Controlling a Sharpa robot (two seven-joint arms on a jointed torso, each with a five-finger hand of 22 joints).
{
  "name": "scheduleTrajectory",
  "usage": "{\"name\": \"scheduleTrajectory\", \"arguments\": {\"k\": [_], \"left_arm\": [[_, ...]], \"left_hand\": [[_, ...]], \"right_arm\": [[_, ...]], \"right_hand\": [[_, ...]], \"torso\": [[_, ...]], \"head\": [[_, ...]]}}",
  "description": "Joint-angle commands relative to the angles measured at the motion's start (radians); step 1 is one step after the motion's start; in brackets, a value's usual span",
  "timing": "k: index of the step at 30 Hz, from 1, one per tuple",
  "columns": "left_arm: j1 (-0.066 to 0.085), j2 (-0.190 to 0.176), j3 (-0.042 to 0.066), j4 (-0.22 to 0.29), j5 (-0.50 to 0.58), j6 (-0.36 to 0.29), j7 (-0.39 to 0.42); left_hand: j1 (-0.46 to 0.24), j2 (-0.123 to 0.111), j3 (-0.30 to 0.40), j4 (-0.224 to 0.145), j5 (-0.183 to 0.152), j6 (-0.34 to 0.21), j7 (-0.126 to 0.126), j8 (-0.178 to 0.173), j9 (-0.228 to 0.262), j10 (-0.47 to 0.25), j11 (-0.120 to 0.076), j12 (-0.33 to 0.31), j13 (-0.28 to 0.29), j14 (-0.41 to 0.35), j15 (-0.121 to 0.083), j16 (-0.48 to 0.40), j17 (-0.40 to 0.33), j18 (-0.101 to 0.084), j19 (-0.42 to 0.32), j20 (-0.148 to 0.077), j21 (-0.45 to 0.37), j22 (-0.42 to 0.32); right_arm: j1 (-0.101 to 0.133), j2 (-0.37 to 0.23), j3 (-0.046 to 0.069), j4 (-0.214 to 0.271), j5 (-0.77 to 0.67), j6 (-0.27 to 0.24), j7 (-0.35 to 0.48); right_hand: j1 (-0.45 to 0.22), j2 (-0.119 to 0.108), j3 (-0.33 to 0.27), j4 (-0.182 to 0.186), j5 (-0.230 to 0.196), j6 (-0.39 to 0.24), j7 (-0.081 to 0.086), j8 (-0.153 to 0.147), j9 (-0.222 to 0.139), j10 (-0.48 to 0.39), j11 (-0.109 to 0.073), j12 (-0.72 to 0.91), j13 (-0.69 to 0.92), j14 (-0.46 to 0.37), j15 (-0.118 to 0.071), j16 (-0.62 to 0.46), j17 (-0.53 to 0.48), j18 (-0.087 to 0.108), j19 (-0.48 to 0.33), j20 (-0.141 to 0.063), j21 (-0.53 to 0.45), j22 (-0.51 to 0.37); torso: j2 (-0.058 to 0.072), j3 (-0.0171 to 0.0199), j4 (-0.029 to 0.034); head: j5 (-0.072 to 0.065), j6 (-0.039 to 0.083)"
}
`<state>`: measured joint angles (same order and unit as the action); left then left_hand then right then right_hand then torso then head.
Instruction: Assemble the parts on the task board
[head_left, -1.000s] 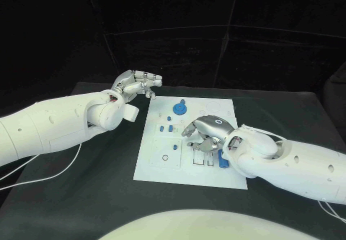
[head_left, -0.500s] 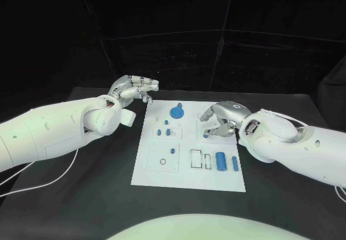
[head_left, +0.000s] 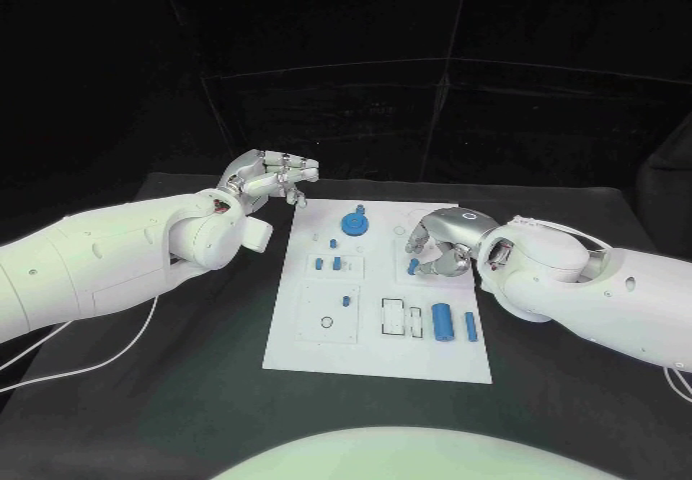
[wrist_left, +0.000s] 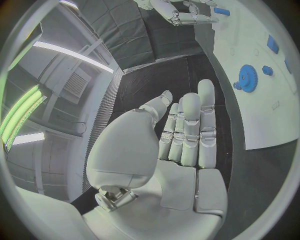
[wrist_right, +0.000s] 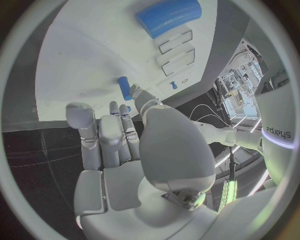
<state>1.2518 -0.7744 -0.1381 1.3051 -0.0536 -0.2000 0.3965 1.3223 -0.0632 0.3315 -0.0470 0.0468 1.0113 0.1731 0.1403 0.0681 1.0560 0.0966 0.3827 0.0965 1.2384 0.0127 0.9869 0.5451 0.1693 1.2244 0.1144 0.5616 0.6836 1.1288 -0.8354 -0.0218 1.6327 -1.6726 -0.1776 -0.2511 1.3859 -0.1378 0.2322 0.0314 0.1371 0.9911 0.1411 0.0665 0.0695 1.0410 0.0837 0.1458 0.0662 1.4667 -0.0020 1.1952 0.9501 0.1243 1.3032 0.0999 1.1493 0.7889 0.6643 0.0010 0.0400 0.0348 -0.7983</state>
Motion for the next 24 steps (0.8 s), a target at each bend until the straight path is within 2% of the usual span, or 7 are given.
{"name": "scheduleTrajectory", "arguments": {"k": [1,7,12,16,20,24], "left_arm": [[0.001,0.001,0.001,-0.002,0.004,0.002,0.000],[0.001,0.003,0.001,-0.004,0.004,-0.001,-0.002],[0.001,0.003,0.001,-0.005,0.004,-0.001,-0.002],[0.000,0.004,0.001,-0.006,0.004,-0.002,-0.002],[0.000,0.004,0.001,-0.007,0.004,-0.006,-0.003],[0.000,0.004,0.001,-0.007,0.004,-0.008,-0.003]], "left_hand": [[0.000,0.010,-0.007,0.000,0.002,-0.007,0.001,0.001,-0.001,-0.007,0.001,0.004,0.001,-0.009,0.000,-0.001,0.000,0.012,0.003,-0.003,-0.005,-0.001],[0.001,0.012,-0.007,-0.001,0.002,-0.006,0.001,0.002,0.000,-0.007,0.001,0.006,0.002,-0.009,0.000,0.000,-0.001,0.012,0.004,-0.003,-0.006,-0.002],[0.003,0.014,-0.006,-0.002,0.002,-0.006,0.001,0.002,0.000,-0.007,0.000,0.007,0.002,-0.010,0.000,0.000,-0.002,0.012,0.004,-0.003,-0.006,-0.002],[0.003,0.014,-0.006,-0.002,0.002,-0.006,0.001,0.002,0.000,-0.007,0.000,0.007,0.002,-0.010,0.000,0.000,-0.002,0.012,0.004,-0.003,-0.006,-0.002],[0.003,0.016,-0.006,-0.002,0.002,-0.006,0.001,0.002,0.000,-0.009,0.001,0.009,0.002,-0.009,0.000,0.002,0.000,0.012,0.004,-0.003,-0.007,-0.003],[0.003,0.016,-0.006,-0.002,0.002,-0.006,0.001,0.002,0.000,-0.009,0.001,0.009,0.002,-0.009,0.000,0.002,0.000,0.012,0.004,-0.003,-0.007,-0.003]], "right_arm": [[0.002,0.002,0.001,0.003,-0.018,0.068,-0.007],[0.002,0.007,0.000,-0.002,-0.015,0.086,-0.004],[0.002,0.013,0.000,-0.009,-0.013,0.079,0.000],[0.002,0.019,0.000,-0.015,-0.011,0.064,0.006],[0.002,0.027,0.000,-0.020,-0.010,0.044,0.009],[0.002,0.031,0.000,-0.023,-0.009,0.017,0.000]], "right_hand": [[0.008,0.001,-0.007,0.001,0.001,0.011,0.000,0.005,0.001,0.018,0.001,0.009,-0.001,0.014,0.001,0.005,0.002,0.009,0.008,0.002,0.005,0.003],[0.019,0.020,0.008,0.007,0.000,0.038,0.002,0.009,0.002,0.058,0.001,0.019,-0.003,0.014,0.001,0.008,0.000,0.009,0.011,0.004,0.008,0.006],[0.040,0.045,0.053,0.008,-0.035,0.067,0.000,0.013,0.003,0.094,-0.004,0.019,-0.004,0.018,-0.004,0.023,0.016,0.005,0.021,0.001,0.021,0.028],[0.046,0.062,0.094,0.015,-0.044,0.094,0.001,0.018,0.005,0.129,-0.009,0.019,-0.003,0.020,-0.008,0.033,0.026,0.003,0.026,-0.003,0.030,0.041],[0.040,0.054,0.153,0.022,-0.047,0.116,0.000,0.014,0.003,0.156,-0.012,0.002,-0.003,0.020,-0.010,0.046,0.034,0.001,0.031,-0.006,0.040,0.053],[0.040,0.056,0.192,0.023,-0.061,0.135,-0.004,0.014,0.004,0.175,-0.017,-0.007,-0.002,0.021,-0.014,0.056,0.043,-0.001,0.035,-0.009,0.049,0.066]], "torso": [[0.000,0.0007,-0.0011],[0.000,0.0012,-0.0011],[0.001,0.0013,-0.0002],[0.001,0.0017,-0.0004],[0.001,0.0013,-0.0005],[0.001,0.0009,-0.0003]], "head": [[0.001,0.000],[-0.001,-0.001],[-0.002,-0.002],[-0.003,-0.005],[-0.004,-0.007],[-0.004,-0.008]]}}
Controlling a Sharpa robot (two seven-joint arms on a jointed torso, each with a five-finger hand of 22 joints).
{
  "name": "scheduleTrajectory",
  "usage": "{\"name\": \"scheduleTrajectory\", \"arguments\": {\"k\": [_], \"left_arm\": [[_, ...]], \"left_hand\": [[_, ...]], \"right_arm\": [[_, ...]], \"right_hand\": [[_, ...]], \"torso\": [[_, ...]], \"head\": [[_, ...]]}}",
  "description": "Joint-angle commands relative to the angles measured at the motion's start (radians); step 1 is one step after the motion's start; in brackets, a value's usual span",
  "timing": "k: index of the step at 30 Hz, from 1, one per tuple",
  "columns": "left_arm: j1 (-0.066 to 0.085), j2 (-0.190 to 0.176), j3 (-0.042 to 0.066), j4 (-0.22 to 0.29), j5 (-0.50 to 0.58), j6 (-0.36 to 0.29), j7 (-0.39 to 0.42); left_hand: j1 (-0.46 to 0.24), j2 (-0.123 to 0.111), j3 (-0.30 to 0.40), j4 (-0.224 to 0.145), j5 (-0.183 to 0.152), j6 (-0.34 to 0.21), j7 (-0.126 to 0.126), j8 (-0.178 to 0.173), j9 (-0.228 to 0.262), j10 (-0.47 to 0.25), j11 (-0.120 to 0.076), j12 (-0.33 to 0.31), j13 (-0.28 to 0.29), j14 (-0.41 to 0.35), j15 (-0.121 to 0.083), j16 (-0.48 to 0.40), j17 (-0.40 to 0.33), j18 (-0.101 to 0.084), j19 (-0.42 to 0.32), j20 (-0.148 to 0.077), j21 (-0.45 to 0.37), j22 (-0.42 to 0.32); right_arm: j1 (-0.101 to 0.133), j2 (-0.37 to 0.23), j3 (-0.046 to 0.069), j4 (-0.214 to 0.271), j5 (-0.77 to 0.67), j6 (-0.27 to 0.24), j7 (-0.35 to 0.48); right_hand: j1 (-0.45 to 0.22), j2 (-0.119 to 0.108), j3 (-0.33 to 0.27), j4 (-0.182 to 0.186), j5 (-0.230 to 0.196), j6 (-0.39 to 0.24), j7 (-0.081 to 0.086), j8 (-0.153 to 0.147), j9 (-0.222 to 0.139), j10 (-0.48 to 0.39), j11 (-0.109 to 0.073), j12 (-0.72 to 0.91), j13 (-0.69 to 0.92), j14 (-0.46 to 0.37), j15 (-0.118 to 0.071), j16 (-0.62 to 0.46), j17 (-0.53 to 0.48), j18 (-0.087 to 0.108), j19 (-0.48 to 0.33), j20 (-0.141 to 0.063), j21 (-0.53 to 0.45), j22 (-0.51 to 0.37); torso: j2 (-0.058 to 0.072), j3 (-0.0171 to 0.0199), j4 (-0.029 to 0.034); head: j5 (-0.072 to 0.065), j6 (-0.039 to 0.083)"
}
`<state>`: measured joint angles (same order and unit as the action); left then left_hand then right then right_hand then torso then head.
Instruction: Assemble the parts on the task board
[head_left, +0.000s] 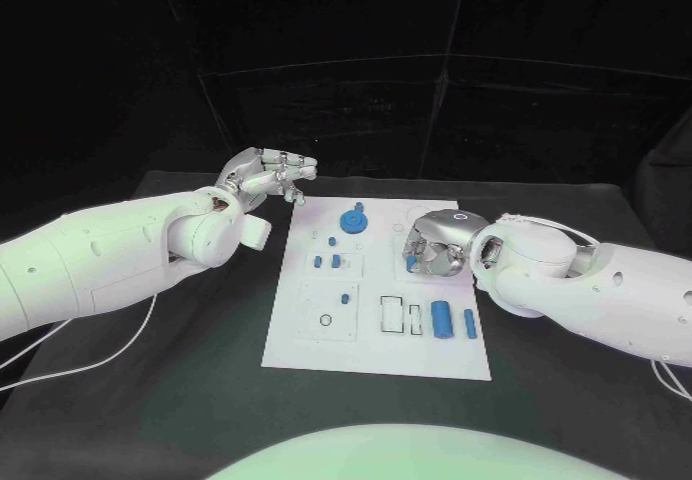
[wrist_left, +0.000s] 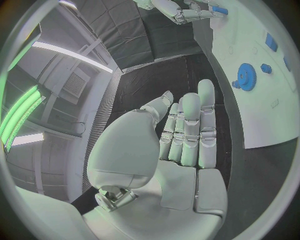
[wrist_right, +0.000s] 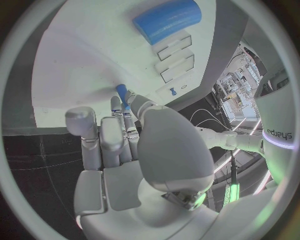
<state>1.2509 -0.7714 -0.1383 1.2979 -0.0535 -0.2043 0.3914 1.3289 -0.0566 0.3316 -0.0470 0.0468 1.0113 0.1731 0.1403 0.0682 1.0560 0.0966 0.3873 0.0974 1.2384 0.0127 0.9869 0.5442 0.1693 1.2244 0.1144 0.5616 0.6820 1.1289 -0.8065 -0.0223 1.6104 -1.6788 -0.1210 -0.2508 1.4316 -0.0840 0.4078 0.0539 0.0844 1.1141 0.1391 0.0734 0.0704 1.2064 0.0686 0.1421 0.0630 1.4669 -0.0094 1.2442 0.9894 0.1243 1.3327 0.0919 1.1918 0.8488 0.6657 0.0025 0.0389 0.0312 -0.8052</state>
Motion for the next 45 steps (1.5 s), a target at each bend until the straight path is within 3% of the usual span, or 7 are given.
{"name": "scheduleTrajectory", "arguments": {"k": [1,9,19,27,38,40,45], "left_arm": [[0.001,0.001,0.001,0.000,0.003,-0.004,0.002],[0.001,0.000,0.001,-0.001,0.003,-0.005,0.000],[0.001,-0.001,0.001,-0.002,0.003,-0.004,-0.002],[0.001,-0.001,0.001,-0.001,0.003,0.000,-0.004],[0.001,0.003,0.001,-0.001,0.003,0.002,-0.005],[0.001,0.004,0.001,-0.001,0.003,0.003,-0.005],[0.001,0.005,0.001,-0.001,0.003,0.003,-0.006]], "left_hand": [[-0.003,0.009,-0.006,-0.002,0.002,-0.006,0.001,0.002,0.000,-0.009,0.001,0.004,0.001,-0.009,0.000,0.002,0.000,0.012,0.004,-0.003,-0.007,-0.001],[-0.003,0.009,-0.006,-0.003,0.002,-0.008,0.002,0.002,-0.001,-0.010,0.001,0.005,0.001,-0.010,0.000,0.002,-0.001,0.012,0.005,-0.003,-0.007,-0.001],[-0.003,0.009,-0.006,-0.003,0.002,-0.008,0.002,0.002,-0.001,-0.010,0.001,0.005,0.001,-0.010,0.000,0.002,-0.001,0.012,0.005,-0.003,-0.007,-0.001],[-0.002,0.009,-0.008,-0.004,0.002,-0.010,0.002,0.001,-0.001,-0.013,0.002,0.006,0.001,-0.010,0.000,0.002,-0.003,0.012,0.005,-0.003,-0.008,-0.002],[-0.002,0.009,-0.008,-0.004,0.002,-0.010,0.002,0.001,-0.001,-0.013,0.002,0.006,0.001,-0.010,0.000,0.002,-0.003,0.012,0.005,-0.003,-0.008,-0.002],[-0.002,0.009,-0.008,-0.004,0.002,-0.010,0.002,0.001,-0.001,-0.013,0.002,0.006,0.001,-0.010,0.000,0.002,-0.003,0.012,0.005,-0.003,-0.008,-0.002],[-0.002,0.009,-0.008,-0.005,0.002,-0.011,0.003,0.001,-0.001,-0.014,0.002,0.007,0.001,-0.011,0.001,0.002,-0.003,0.012,0.005,-0.003,-0.008,-0.002]], "right_arm": [[0.002,0.002,0.001,-0.001,-0.004,-0.048,-0.003],[0.002,-0.013,0.001,0.020,-0.008,-0.086,-0.012],[0.002,-0.067,0.002,0.124,0.059,-0.128,-0.011],[0.003,-0.076,0.018,0.191,0.085,-0.167,0.005],[-0.006,0.030,0.020,0.191,0.050,-0.184,0.061],[-0.016,0.059,0.019,0.181,0.041,-0.185,0.074],[-0.038,0.111,0.018,0.153,0.034,-0.180,0.099]], "right_hand": [[-0.007,0.004,0.026,0.001,-0.016,0.017,-0.004,0.009,0.003,0.015,-0.004,-0.005,0.002,0.021,-0.008,0.009,0.007,-0.001,0.008,-0.002,0.010,0.012],[-0.023,0.001,0.041,0.010,-0.020,0.027,-0.008,0.009,0.004,0.027,-0.007,-0.009,0.002,0.021,-0.012,0.014,0.011,-0.002,0.011,-0.006,0.015,0.019],[-0.036,-0.009,0.047,0.016,-0.021,0.031,-0.009,0.008,0.004,0.033,-0.008,-0.014,0.002,0.021,-0.014,0.018,0.014,-0.003,0.013,-0.008,0.019,0.025],[-0.046,-0.017,0.050,0.020,-0.020,0.031,-0.010,0.006,0.004,0.034,-0.008,-0.018,0.002,0.021,-0.014,0.020,0.014,-0.003,0.013,-0.009,0.021,0.027],[-0.046,-0.020,0.057,0.020,-0.013,0.030,-0.009,0.004,0.003,0.034,-0.009,-0.023,0.002,0.021,-0.014,0.022,0.017,-0.004,0.014,-0.010,0.023,0.031],[-0.046,-0.021,0.061,0.019,-0.009,0.029,-0.009,0.003,0.003,0.033,-0.008,-0.025,0.002,0.021,-0.014,0.024,0.018,-0.004,0.014,-0.010,0.024,0.032],[-0.044,-0.023,0.066,0.016,-0.001,0.028,-0.007,0.001,0.002,0.032,-0.007,-0.029,0.002,0.021,-0.014,0.025,0.019,-0.004,0.014,-0.011,0.025,0.033]], "torso": [[-0.001,-0.0007,0.0005],[-0.001,-0.0002,0.0004],[-0.003,-0.0015,-0.0006],[-0.002,-0.0022,0.0018],[-0.001,-0.0016,0.0005],[-0.001,-0.0016,0.0022],[-0.001,-0.0013,-0.0009]], "head": [[0.000,-0.002],[0.002,-0.003],[0.001,0.000],[0.004,0.002],[0.026,-0.001],[0.031,-0.004],[0.041,-0.008]]}}
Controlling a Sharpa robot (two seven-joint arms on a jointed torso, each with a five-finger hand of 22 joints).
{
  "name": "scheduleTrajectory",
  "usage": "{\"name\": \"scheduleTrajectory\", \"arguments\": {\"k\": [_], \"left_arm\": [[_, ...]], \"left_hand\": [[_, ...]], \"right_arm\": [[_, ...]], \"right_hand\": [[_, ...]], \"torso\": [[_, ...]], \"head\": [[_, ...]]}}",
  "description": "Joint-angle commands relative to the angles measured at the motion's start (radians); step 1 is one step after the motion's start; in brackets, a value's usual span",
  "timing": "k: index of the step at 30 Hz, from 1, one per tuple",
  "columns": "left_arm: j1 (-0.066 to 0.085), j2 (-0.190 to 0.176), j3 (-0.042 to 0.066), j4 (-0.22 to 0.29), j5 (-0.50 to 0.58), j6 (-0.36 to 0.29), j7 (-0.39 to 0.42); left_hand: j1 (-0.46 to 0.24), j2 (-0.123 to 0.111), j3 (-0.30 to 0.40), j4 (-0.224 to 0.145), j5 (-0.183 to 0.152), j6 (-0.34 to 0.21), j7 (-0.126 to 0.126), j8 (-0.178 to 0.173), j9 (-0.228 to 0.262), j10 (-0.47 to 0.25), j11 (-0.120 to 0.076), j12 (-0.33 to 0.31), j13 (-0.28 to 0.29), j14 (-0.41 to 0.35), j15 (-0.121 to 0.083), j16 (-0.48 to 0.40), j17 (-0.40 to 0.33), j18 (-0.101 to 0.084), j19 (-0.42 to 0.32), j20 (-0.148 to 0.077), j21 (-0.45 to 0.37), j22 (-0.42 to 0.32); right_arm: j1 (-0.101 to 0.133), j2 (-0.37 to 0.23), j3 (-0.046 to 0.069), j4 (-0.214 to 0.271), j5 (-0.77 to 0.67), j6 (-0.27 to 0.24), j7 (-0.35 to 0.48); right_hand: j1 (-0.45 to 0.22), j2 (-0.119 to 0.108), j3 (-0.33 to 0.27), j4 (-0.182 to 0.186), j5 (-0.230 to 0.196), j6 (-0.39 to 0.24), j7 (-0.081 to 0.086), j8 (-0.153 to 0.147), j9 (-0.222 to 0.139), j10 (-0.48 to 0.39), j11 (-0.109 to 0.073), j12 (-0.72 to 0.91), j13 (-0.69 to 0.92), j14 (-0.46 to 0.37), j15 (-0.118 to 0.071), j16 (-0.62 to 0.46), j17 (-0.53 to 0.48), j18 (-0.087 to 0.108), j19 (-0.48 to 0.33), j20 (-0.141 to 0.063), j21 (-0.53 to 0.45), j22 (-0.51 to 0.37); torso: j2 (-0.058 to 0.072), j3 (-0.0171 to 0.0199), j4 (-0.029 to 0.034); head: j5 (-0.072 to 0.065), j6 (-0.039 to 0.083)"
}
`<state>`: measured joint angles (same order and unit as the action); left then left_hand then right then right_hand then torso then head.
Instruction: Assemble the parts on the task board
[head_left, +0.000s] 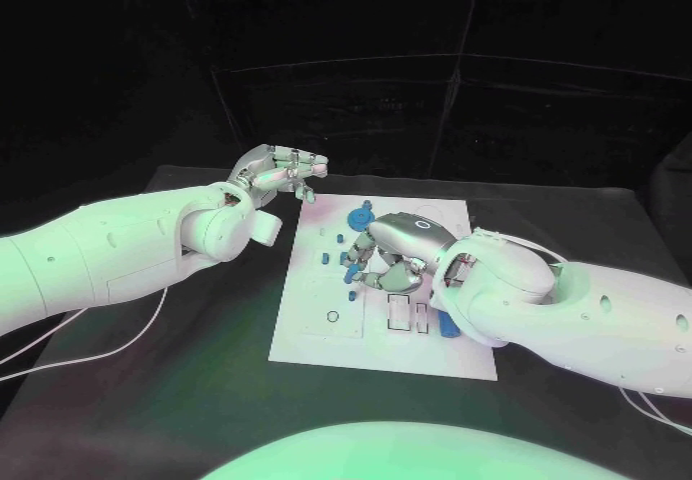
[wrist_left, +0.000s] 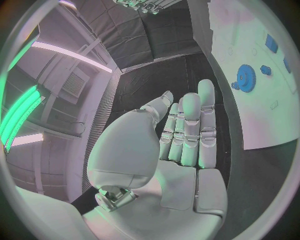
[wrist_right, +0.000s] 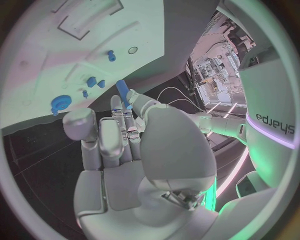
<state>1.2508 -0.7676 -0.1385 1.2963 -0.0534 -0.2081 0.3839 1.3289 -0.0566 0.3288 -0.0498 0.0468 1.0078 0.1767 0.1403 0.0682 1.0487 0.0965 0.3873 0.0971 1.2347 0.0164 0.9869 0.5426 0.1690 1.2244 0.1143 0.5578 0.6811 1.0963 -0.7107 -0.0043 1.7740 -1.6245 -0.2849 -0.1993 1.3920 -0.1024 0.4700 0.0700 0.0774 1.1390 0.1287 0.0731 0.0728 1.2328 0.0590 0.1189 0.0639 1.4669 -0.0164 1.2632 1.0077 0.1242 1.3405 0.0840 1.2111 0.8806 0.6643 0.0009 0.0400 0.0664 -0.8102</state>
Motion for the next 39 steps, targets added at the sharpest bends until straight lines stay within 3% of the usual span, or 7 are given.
{"name": "scheduleTrajectory", "arguments": {"k": [1,7,18,25,39], "left_arm": [[0.001,0.002,0.001,0.000,0.003,0.007,0.002],[0.001,0.009,0.001,-0.001,0.003,0.009,0.002],[0.000,0.015,0.001,-0.002,0.003,0.012,0.001],[0.000,0.016,0.001,-0.003,0.003,0.013,0.001],[0.000,0.016,0.001,-0.005,0.003,0.014,0.000]], "left_hand": [[-0.002,0.009,-0.005,-0.002,0.002,-0.007,-0.001,0.001,-0.001,-0.007,0.002,0.007,0.001,-0.007,-0.003,0.002,-0.001,0.012,0.005,-0.003,-0.004,-0.001],[-0.002,0.009,-0.005,-0.002,0.002,-0.007,-0.001,0.001,-0.001,-0.007,0.002,0.007,0.001,-0.007,-0.003,0.002,-0.002,0.012,0.005,-0.003,-0.004,-0.001],[-0.002,0.009,-0.005,-0.002,0.002,-0.007,-0.001,0.001,-0.001,-0.007,0.002,0.007,0.001,-0.007,-0.003,0.002,-0.002,0.012,0.005,-0.003,-0.004,-0.001],[-0.002,0.009,-0.005,-0.002,0.002,-0.007,-0.001,0.001,-0.001,-0.007,0.002,0.007,0.001,-0.007,-0.003,0.002,-0.002,0.012,0.005,-0.003,-0.004,-0.001],[-0.002,0.009,-0.005,-0.002,0.002,-0.007,-0.001,0.001,-0.001,-0.007,0.002,0.007,0.001,-0.007,-0.003,0.002,-0.002,0.012,0.005,-0.003,-0.004,-0.001]], "right_arm": [[-0.011,0.026,0.000,-0.017,-0.021,-0.011,0.053],[-0.037,0.072,-0.006,-0.060,-0.012,0.024,0.080],[-0.063,0.120,-0.019,-0.123,-0.010,0.070,0.098],[-0.068,0.130,-0.020,-0.139,-0.014,0.091,0.097],[-0.070,0.134,-0.021,-0.150,-0.025,0.130,0.084]], "right_hand": [[-0.004,-0.004,0.005,-0.001,0.007,0.003,0.003,0.001,0.000,0.006,0.002,-0.007,0.001,0.021,-0.007,0.006,0.000,-0.004,0.006,-0.003,0.006,0.001],[-0.003,-0.007,0.008,-0.004,0.015,0.003,0.004,0.000,0.000,0.006,0.003,-0.009,0.001,0.020,-0.006,0.006,-0.002,-0.004,0.005,-0.002,0.005,0.000],[-0.002,-0.010,0.012,-0.010,0.025,-0.002,0.007,-0.003,-0.001,0.002,0.005,-0.015,0.001,0.019,-0.005,0.007,-0.001,-0.004,0.003,-0.002,0.006,0.000],[-0.001,-0.011,0.013,-0.011,0.027,-0.003,0.007,-0.004,-0.001,0.002,0.006,-0.017,0.001,0.019,-0.005,0.008,-0.002,-0.004,0.003,-0.001,0.006,0.000],[-0.001,-0.011,0.015,-0.014,0.029,-0.003,0.008,-0.004,-0.002,0.001,0.006,-0.018,0.001,0.019,-0.004,0.007,-0.003,-0.004,0.002,-0.001,0.005,-0.001]], "torso": [[0.001,0.0003,-0.0017],[0.000,-0.0007,0.0003],[0.001,0.0013,0.0010],[0.000,0.0006,-0.0015],[0.000,0.0008,-0.0007]], "head": [[0.007,-0.004],[0.013,-0.010],[0.025,-0.019],[0.025,-0.025],[0.021,-0.023]]}}
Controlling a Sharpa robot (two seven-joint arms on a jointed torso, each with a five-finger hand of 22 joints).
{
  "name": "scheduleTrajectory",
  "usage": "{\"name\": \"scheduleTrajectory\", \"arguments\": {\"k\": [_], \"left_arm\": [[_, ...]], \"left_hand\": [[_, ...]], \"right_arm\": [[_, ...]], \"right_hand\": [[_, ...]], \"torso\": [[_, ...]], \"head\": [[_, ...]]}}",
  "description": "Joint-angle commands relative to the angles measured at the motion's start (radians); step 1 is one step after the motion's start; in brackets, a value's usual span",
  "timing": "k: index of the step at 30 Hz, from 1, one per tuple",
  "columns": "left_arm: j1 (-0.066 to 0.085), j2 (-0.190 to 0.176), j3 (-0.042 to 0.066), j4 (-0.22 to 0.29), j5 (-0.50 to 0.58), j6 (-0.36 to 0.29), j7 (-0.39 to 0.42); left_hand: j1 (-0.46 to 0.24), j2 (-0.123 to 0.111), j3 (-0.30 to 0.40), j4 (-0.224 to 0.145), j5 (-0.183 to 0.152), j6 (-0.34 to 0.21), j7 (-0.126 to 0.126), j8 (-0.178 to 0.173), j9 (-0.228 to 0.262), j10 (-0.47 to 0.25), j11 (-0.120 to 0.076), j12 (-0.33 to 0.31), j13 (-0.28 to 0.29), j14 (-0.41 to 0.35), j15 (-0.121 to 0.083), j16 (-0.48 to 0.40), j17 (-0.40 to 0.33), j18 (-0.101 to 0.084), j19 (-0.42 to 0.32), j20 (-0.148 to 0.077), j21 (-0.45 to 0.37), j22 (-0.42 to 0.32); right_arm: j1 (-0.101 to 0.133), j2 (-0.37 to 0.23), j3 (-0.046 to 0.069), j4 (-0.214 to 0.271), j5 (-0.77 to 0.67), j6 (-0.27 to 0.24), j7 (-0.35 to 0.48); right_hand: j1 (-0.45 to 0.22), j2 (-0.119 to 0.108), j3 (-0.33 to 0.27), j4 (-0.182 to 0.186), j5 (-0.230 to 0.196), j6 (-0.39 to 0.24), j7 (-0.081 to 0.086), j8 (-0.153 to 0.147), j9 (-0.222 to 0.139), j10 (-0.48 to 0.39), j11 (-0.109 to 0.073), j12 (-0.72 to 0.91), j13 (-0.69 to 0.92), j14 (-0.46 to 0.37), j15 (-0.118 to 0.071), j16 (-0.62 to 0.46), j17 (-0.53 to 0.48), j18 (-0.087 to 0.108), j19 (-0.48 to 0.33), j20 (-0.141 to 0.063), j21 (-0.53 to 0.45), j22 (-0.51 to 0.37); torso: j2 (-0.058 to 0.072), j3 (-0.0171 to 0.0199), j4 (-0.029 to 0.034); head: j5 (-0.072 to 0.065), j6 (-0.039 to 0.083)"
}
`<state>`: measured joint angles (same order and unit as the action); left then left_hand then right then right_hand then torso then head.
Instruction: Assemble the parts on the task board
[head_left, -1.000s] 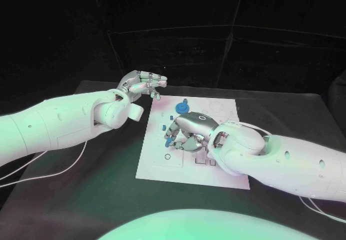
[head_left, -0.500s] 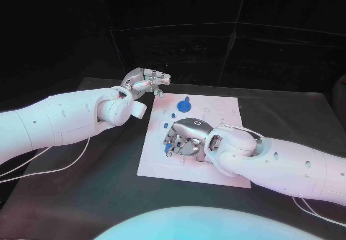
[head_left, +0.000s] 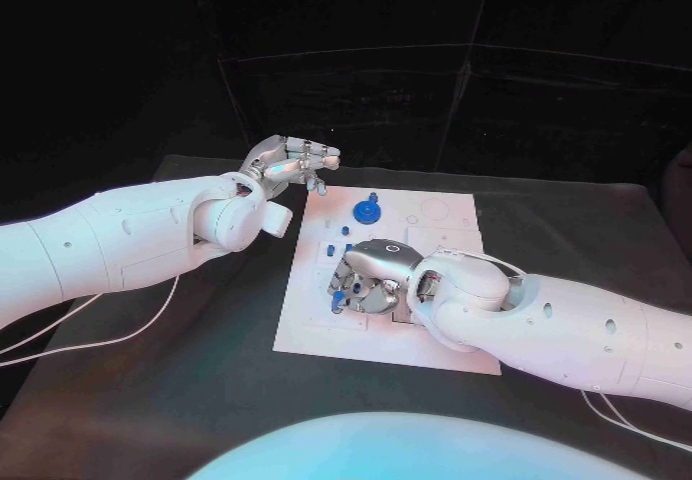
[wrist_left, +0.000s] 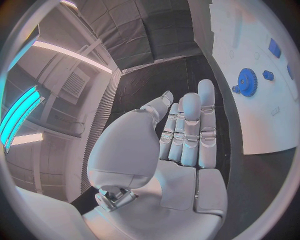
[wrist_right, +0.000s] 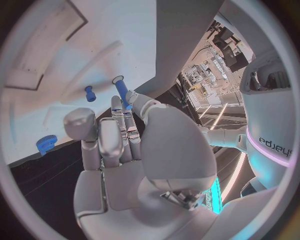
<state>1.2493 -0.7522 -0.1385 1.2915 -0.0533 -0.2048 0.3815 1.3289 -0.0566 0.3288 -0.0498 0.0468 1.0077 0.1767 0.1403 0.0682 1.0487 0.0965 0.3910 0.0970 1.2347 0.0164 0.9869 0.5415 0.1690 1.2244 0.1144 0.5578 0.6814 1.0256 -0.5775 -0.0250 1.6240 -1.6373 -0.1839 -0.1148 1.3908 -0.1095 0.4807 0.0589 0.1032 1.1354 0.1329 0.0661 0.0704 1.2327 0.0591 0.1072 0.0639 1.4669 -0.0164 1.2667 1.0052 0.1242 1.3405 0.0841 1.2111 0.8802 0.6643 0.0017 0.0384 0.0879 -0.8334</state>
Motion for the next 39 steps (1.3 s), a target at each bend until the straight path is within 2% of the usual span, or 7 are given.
{"name": "scheduleTrajectory", "arguments": {"k": [1,19,30,32,34,37,39], "left_arm": [[0.001,0.001,0.001,0.000,0.003,0.011,0.002],[0.001,0.000,0.001,0.000,0.003,0.012,0.001],[0.001,0.001,0.001,-0.002,0.003,0.014,-0.001],[0.001,0.001,0.001,-0.002,0.003,0.015,-0.002],[0.001,0.001,0.001,-0.002,0.003,0.015,-0.002],[0.001,0.002,0.001,-0.003,0.003,0.015,-0.004],[0.001,0.002,0.001,-0.003,0.003,0.015,-0.004]], "left_hand": [[-0.002,0.009,-0.005,-0.002,0.002,-0.007,-0.001,0.001,-0.001,-0.007,0.002,0.003,0.002,-0.007,-0.003,0.002,-0.001,0.012,0.005,-0.003,-0.004,-0.002],[-0.002,0.011,-0.006,-0.002,0.002,-0.006,-0.001,0.002,-0.001,-0.009,0.002,0.006,0.002,-0.009,-0.002,0.002,-0.003,0.012,0.006,-0.003,-0.005,-0.003],[-0.002,0.012,-0.006,-0.002,0.002,-0.006,-0.001,0.002,-0.001,-0.009,0.002,0.006,0.002,-0.009,-0.002,0.002,-0.003,0.012,0.006,-0.003,-0.006,-0.003],[-0.002,0.012,-0.006,-0.002,0.002,-0.006,-0.001,0.002,-0.001,-0.009,0.002,0.006,0.002,-0.009,-0.002,0.002,-0.003,0.012,0.006,-0.003,-0.006,-0.003],[-0.003,0.012,-0.006,-0.002,0.002,-0.006,-0.001,0.003,0.000,-0.010,0.003,0.006,0.002,-0.009,-0.002,0.002,-0.004,0.012,0.006,-0.003,-0.006,-0.003],[-0.003,0.012,-0.007,-0.002,0.002,-0.006,-0.001,0.003,0.000,-0.010,0.003,0.007,0.002,-0.010,-0.002,0.002,-0.004,0.012,0.006,-0.002,-0.006,-0.003],[-0.003,0.012,-0.007,-0.002,0.002,-0.006,-0.001,0.003,0.000,-0.010,0.003,0.007,0.002,-0.010,-0.002,0.002,-0.004,0.012,0.006,-0.002,-0.006,-0.003]], "right_arm": [[0.001,0.001,0.000,0.000,-0.013,0.032,0.000],[0.001,0.014,-0.002,-0.011,-0.060,0.038,-0.040],[0.000,0.021,-0.017,-0.013,-0.084,0.039,-0.054],[0.000,0.021,-0.018,-0.013,-0.085,0.043,-0.055],[0.000,0.022,-0.018,-0.013,-0.087,0.042,-0.054],[0.000,0.021,-0.019,-0.013,-0.090,0.031,-0.052],[0.000,0.020,-0.019,-0.012,-0.090,0.019,-0.049]], "right_hand": [[0.000,-0.005,0.004,-0.003,0.004,0.000,0.004,0.003,0.001,0.001,0.007,-0.007,0.001,0.019,-0.004,0.003,-0.001,-0.004,0.002,-0.001,0.005,-0.002],[-0.008,-0.013,0.001,-0.005,0.009,-0.005,0.006,0.000,0.000,-0.002,0.009,-0.012,0.001,0.017,-0.002,0.002,-0.005,-0.004,-0.001,0.001,0.004,-0.004],[-0.029,-0.034,-0.004,-0.006,0.005,-0.048,0.021,-0.006,-0.006,-0.033,0.022,-0.033,0.000,0.014,0.009,0.003,-0.008,-0.003,-0.007,0.009,0.001,-0.009],[-0.052,-0.058,-0.023,0.000,0.019,-0.081,0.033,-0.006,-0.008,-0.066,0.036,-0.044,-0.002,0.011,0.019,-0.003,-0.019,-0.002,-0.016,0.016,-0.008,-0.025],[-0.076,-0.085,-0.061,0.004,0.055,-0.118,0.043,-0.005,-0.007,-0.109,0.047,-0.042,-0.001,0.008,0.028,-0.005,-0.026,0.002,-0.026,0.026,-0.020,-0.044],[-0.088,-0.093,-0.113,0.007,0.074,-0.146,0.042,-0.004,-0.006,-0.142,0.049,-0.035,0.001,0.002,0.031,-0.013,-0.042,0.007,-0.038,0.031,-0.034,-0.065],[-0.087,-0.088,-0.146,0.007,0.077,-0.159,0.040,-0.003,-0.005,-0.153,0.049,-0.027,0.002,-0.001,0.031,-0.014,-0.047,0.008,-0.042,0.031,-0.038,-0.071]], "torso": [[0.000,-0.0003,0.0006],[0.000,-0.0009,0.0008],[-0.001,-0.0003,0.0001],[0.000,-0.0002,0.0002],[-0.001,-0.0002,0.0000],[-0.001,-0.0002,0.0004],[-0.001,0.0001,0.0008]], "head": [[-0.001,0.000],[-0.001,-0.002],[-0.001,-0.001],[-0.001,-0.001],[-0.001,-0.001],[-0.001,0.000],[-0.001,0.001]]}}
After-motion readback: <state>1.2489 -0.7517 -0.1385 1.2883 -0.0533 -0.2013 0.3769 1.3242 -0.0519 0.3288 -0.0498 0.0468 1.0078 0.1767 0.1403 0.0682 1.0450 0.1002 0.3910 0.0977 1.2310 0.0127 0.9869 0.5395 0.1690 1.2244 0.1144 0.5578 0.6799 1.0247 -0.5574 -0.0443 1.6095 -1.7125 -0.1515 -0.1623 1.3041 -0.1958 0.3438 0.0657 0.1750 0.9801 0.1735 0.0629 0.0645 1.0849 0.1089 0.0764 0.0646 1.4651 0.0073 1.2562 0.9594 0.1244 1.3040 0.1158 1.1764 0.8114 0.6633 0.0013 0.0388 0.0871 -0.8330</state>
